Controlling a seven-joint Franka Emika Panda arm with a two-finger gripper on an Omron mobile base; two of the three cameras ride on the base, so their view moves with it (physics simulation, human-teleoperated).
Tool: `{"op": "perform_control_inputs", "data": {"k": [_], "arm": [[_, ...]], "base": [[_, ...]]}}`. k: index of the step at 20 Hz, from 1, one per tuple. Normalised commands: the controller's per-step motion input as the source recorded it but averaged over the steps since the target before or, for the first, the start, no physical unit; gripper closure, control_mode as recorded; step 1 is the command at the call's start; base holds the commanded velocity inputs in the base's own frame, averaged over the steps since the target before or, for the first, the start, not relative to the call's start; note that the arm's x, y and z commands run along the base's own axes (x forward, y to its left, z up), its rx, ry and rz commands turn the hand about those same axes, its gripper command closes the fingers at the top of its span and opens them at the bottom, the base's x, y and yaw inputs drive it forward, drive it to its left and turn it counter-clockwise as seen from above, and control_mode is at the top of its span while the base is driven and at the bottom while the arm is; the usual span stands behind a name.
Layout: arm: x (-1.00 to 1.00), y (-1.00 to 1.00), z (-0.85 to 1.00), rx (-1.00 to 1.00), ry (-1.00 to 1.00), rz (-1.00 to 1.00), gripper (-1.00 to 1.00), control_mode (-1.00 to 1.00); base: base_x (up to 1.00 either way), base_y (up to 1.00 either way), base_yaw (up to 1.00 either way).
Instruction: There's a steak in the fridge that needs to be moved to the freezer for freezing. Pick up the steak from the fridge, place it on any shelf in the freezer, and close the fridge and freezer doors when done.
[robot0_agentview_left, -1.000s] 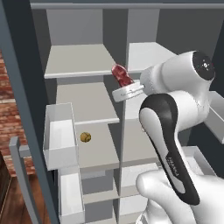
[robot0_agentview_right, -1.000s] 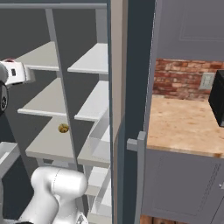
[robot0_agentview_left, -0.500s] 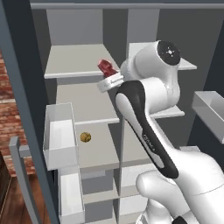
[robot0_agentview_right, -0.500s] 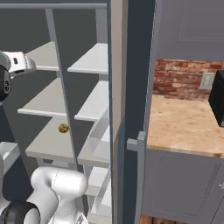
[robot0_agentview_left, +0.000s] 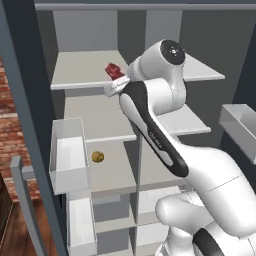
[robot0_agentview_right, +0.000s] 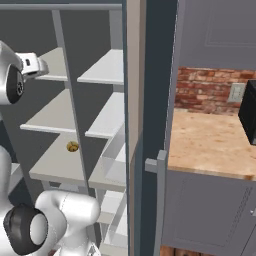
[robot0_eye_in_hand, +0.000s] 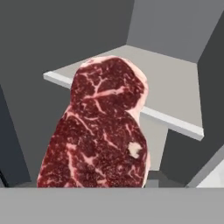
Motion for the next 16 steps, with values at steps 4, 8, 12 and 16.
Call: {"op": "perform_control_inputs", "data": {"k": [4, 8, 12, 16], "arm": [[0.54, 0.25, 0.00, -0.05, 0.00, 0.00, 1.00, -1.00], [0.61, 0.24, 0.00, -0.05, 0.01, 0.00, 1.00, -1.00], [0.63, 0.12, -0.05, -0.04, 0.00, 0.00, 1.00, -1.00], [0.57, 0.16, -0.11, -0.06, 0.00, 0.00, 1.00, -1.00]], "base": [[0.00, 0.00, 0.00], [0.00, 0.00, 0.00], [0.00, 0.00, 0.00], [0.00, 0.00, 0.00]]}}
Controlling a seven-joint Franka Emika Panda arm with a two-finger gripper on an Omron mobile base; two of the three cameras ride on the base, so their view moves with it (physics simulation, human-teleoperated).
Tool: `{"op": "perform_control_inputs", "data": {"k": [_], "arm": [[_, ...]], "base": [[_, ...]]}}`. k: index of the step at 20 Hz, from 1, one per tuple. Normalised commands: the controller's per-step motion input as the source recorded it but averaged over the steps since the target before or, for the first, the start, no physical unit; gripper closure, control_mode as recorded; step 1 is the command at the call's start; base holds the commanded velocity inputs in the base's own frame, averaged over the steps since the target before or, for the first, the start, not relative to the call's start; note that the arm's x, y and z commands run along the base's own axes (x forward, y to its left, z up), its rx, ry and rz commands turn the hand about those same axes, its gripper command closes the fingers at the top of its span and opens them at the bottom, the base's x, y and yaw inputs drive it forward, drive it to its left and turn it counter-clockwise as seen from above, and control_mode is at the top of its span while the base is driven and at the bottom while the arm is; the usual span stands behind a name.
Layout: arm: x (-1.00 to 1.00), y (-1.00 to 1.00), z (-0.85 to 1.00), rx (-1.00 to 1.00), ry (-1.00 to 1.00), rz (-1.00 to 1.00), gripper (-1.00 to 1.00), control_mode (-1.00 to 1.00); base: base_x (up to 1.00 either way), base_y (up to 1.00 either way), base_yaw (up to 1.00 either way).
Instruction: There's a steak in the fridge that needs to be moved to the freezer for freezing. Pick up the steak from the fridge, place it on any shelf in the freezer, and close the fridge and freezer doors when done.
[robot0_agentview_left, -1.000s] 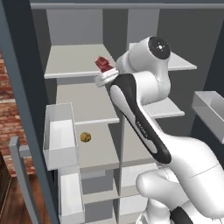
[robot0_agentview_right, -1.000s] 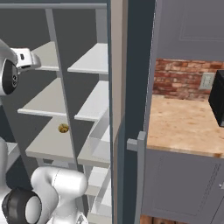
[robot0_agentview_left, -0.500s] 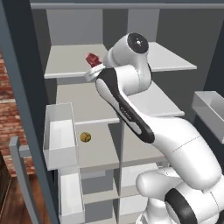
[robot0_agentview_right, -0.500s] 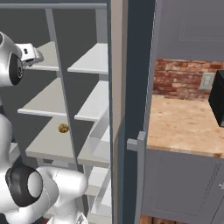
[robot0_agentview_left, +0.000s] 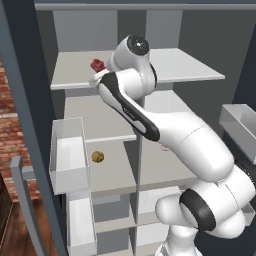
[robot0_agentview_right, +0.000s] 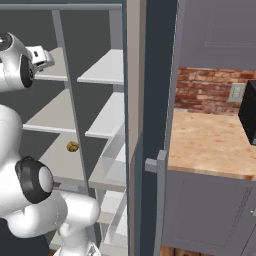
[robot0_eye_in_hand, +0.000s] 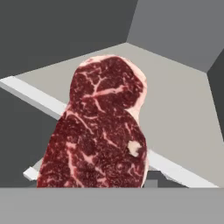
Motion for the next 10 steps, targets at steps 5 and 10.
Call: {"op": "perform_control_inputs", "data": {"k": [5, 10], "arm": [[0.59, 0.16, -0.05, -0.05, 0.01, 0.00, 1.00, -1.00], [0.59, 0.07, -0.04, -0.03, 0.05, 0.00, 1.00, -1.00]], "base": [[0.00, 0.00, 0.00], [0.00, 0.00, 0.00]]}}
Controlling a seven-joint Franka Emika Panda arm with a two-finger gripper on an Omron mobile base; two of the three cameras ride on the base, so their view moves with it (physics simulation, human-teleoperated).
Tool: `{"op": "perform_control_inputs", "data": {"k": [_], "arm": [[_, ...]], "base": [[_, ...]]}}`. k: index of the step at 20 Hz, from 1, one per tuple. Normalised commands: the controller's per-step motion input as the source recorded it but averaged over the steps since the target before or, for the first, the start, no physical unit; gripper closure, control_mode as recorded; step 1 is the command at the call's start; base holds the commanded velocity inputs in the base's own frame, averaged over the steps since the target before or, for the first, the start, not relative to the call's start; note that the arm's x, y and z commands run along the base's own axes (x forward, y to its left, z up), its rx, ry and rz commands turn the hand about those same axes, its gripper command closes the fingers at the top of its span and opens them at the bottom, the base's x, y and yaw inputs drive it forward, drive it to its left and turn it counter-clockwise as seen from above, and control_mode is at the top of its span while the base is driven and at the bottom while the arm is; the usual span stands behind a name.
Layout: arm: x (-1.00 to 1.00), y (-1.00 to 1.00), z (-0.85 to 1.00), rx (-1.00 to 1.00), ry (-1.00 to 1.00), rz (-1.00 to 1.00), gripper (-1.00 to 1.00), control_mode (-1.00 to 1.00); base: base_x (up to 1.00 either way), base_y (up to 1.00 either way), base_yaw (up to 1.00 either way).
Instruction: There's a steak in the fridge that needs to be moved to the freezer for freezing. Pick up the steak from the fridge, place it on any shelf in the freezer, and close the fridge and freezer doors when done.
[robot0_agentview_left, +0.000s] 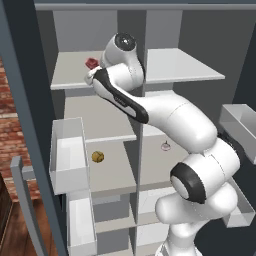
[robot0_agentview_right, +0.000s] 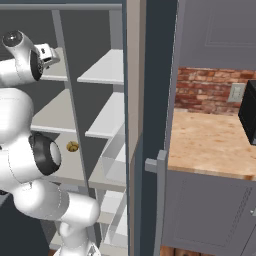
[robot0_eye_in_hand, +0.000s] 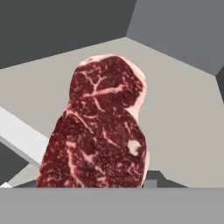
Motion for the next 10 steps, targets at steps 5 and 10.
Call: {"op": "perform_control_inputs", "data": {"k": [5, 10], "arm": [[0.48, 0.04, -0.18, -0.04, 0.05, 0.00, 1.00, -1.00], [0.38, 0.03, -0.17, -0.04, 0.02, 0.00, 1.00, -1.00]], "base": [[0.00, 0.00, 0.00], [0.00, 0.00, 0.00]]}}
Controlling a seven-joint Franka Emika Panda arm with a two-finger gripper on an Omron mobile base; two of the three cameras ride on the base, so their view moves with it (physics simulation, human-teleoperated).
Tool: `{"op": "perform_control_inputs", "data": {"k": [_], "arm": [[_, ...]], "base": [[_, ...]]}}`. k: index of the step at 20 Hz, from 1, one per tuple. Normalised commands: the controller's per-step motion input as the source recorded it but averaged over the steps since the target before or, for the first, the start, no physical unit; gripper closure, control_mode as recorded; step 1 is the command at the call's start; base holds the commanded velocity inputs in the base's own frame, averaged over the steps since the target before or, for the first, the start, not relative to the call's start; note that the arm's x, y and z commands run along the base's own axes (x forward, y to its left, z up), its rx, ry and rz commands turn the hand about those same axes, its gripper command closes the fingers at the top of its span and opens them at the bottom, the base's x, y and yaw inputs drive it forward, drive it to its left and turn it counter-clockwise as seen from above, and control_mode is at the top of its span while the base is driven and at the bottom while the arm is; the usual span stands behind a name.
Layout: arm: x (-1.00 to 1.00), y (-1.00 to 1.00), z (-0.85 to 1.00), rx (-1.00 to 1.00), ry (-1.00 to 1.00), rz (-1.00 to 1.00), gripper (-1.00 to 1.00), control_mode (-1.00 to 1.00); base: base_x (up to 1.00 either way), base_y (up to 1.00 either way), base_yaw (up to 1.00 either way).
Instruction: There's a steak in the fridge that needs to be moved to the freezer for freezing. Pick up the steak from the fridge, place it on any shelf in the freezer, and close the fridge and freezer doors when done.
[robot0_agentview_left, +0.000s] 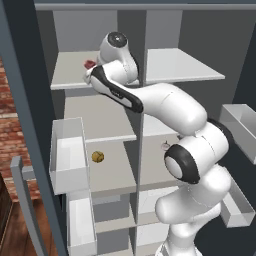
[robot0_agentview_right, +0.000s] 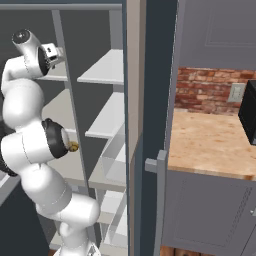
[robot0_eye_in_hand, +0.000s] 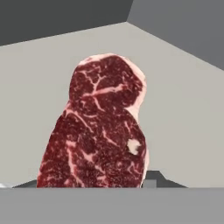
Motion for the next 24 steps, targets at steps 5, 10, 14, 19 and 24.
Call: {"op": "perform_control_inputs", "data": {"k": [5, 10, 14, 19, 24], "arm": [[0.34, 0.02, -0.18, -0.04, 0.00, 0.00, 1.00, -1.00], [0.24, 0.01, -0.24, -0.04, 0.00, 0.00, -1.00, -1.00], [0.01, 0.00, -0.19, 0.00, 0.00, 0.00, -1.00, -1.00], [-0.05, 0.00, -0.18, 0.00, 0.00, 0.00, -1.00, -1.00], [-0.48, 0.00, -0.35, 0.00, -0.01, 0.00, -1.00, -1.00]], "base": [[0.00, 0.00, 0.00], [0.00, 0.00, 0.00], [0.00, 0.00, 0.00], [0.00, 0.00, 0.00], [0.00, 0.00, 0.00]]}}
